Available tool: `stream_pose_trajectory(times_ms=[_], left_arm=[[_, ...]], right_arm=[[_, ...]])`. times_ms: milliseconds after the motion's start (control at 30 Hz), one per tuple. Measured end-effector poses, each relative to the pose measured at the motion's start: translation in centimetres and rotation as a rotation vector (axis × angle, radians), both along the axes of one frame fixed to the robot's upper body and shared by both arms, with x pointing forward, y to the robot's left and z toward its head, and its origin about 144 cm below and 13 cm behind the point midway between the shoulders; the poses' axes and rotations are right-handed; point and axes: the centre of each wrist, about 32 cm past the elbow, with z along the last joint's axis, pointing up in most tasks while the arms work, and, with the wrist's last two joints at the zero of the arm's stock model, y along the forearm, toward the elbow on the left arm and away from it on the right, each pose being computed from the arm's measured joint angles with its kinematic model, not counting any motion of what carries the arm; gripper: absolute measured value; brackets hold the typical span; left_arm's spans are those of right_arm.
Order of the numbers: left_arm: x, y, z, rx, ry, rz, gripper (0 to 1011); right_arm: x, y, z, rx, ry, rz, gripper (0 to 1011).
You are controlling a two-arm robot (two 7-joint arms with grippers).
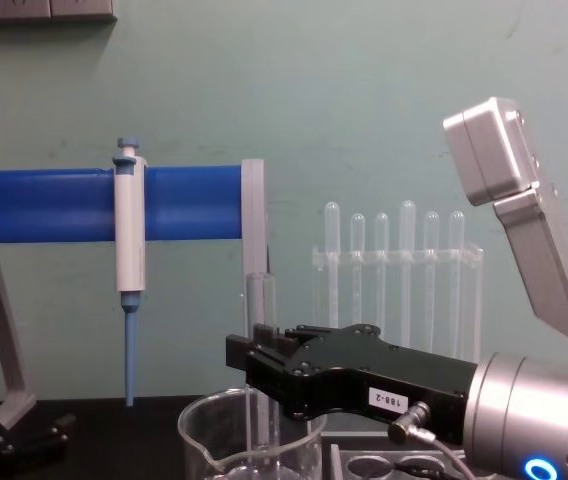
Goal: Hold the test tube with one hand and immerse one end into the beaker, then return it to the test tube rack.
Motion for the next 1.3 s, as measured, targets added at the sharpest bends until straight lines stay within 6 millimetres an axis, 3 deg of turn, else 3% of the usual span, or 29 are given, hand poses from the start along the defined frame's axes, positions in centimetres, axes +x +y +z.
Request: stream_pose_trajectory(times_ms=[1300], left_arm=[[0.00,0.00,0.00,0.000,0.000,0.000,1000]], right_arm=[[0.00,0.00,0.00,0.000,0.000,0.000,225]])
